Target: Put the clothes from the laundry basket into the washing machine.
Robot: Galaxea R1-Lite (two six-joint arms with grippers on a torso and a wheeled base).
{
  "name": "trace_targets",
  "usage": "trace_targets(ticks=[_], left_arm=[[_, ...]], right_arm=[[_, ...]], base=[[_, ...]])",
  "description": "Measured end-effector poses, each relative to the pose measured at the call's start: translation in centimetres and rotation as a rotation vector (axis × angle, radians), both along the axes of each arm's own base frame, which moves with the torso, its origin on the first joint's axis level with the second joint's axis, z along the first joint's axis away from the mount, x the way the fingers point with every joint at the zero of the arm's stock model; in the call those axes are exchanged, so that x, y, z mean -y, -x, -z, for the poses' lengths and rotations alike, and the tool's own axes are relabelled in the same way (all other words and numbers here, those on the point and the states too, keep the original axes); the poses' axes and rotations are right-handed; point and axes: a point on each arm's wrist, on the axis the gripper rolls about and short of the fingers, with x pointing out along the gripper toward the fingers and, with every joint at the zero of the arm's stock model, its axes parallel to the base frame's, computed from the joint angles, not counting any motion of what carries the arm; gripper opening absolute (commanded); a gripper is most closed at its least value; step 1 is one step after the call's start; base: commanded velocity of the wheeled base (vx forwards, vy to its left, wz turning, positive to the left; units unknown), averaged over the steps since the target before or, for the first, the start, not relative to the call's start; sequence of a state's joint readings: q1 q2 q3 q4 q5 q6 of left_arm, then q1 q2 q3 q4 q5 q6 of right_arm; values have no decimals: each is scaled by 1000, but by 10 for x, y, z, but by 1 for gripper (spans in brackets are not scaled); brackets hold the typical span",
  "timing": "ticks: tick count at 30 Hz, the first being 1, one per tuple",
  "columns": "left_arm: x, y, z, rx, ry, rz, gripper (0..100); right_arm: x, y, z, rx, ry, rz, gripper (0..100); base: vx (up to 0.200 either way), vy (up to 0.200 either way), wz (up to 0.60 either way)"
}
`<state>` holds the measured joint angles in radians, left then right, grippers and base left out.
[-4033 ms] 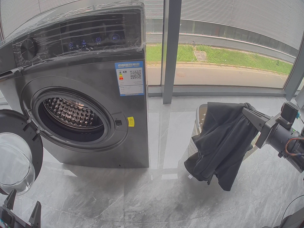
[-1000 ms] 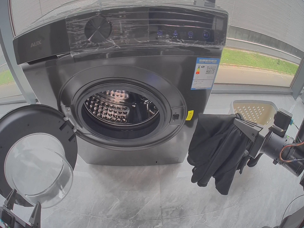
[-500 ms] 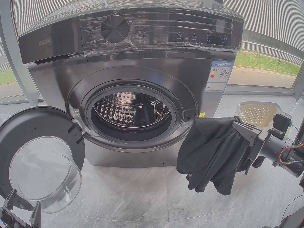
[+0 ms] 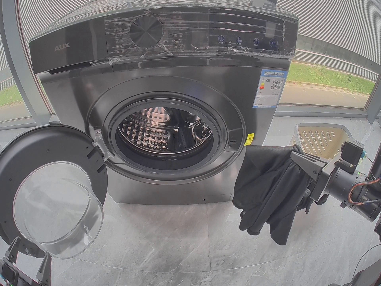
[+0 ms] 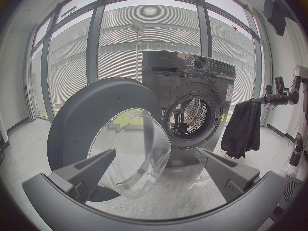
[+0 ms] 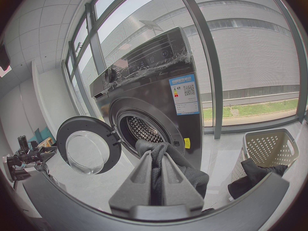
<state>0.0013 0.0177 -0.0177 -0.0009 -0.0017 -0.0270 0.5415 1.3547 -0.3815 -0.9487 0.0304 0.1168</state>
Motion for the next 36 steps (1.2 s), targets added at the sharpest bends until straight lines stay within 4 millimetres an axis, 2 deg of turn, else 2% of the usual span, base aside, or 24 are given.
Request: trace_targets(ticks=[2,13,26,36], left_arm=[[0,0,0,0,0,0,100],[0,0,0,-1,0,0,100],[0,0,0,-1,-19,-1,100],[0,0,0,0,-20,-3,100]], right_arm=[[0,0,1,-5,3,-1,0],[-2,0,3,-14,3,-22,0],[-8,2,1,-5,-1,-53,0],[-23,2,-3,2,-12,-107,0]], base=[[0,0,0],[0,200,0],[0,0,0],[0,0,0]])
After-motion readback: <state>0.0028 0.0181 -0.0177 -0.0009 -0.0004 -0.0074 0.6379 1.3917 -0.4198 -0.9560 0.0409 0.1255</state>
